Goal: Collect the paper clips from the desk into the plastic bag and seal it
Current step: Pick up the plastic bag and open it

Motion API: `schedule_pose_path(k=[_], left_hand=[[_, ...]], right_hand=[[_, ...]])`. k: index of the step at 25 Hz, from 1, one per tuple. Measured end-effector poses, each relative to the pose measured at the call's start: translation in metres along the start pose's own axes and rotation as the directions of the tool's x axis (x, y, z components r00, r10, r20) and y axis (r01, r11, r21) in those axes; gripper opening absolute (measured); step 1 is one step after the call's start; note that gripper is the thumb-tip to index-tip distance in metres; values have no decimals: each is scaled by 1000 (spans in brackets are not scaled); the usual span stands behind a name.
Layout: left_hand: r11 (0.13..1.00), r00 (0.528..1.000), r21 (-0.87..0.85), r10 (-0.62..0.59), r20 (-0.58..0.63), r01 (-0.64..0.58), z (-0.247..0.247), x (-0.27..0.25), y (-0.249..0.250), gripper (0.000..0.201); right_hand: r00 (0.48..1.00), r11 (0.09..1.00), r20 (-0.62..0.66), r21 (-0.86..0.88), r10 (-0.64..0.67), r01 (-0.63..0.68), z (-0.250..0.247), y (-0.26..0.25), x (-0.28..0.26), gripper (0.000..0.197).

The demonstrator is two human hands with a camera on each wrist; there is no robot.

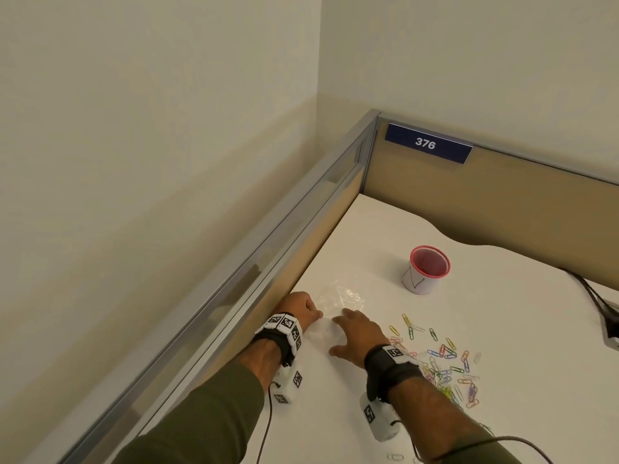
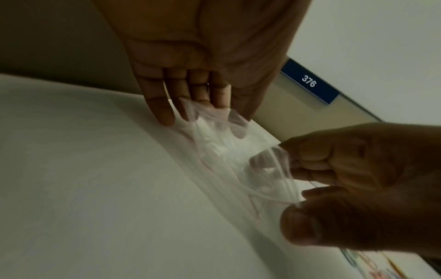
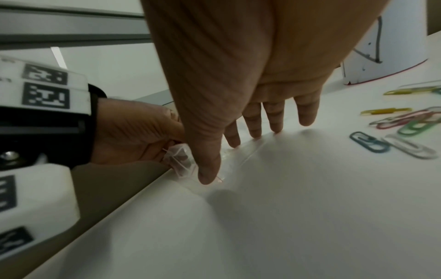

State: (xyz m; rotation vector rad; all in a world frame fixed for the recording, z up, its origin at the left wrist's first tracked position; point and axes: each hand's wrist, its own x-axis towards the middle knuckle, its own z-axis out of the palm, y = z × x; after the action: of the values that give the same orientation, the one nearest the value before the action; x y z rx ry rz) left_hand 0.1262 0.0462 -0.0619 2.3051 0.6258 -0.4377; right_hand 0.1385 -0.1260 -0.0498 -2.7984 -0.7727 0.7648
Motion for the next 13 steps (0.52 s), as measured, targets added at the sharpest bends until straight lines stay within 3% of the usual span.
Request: schedule_pose_path(k=[3,8,13], left_hand=[[990,996,-141,20,-88,-32,-5,-6,7,22],[888,982,-455,-28,-184,-60,-20,-20,30,12],[749,978,-644,27,-205,-156,-19,-39,59,14]], right_hand=[[1000,1000,-2,15,1,-1,-3,-1,3,71],[980,982,-182,154,-85,114,-28,-2,-13,66],[918,975,-382,143,-106,171,-44,6,-35,28]])
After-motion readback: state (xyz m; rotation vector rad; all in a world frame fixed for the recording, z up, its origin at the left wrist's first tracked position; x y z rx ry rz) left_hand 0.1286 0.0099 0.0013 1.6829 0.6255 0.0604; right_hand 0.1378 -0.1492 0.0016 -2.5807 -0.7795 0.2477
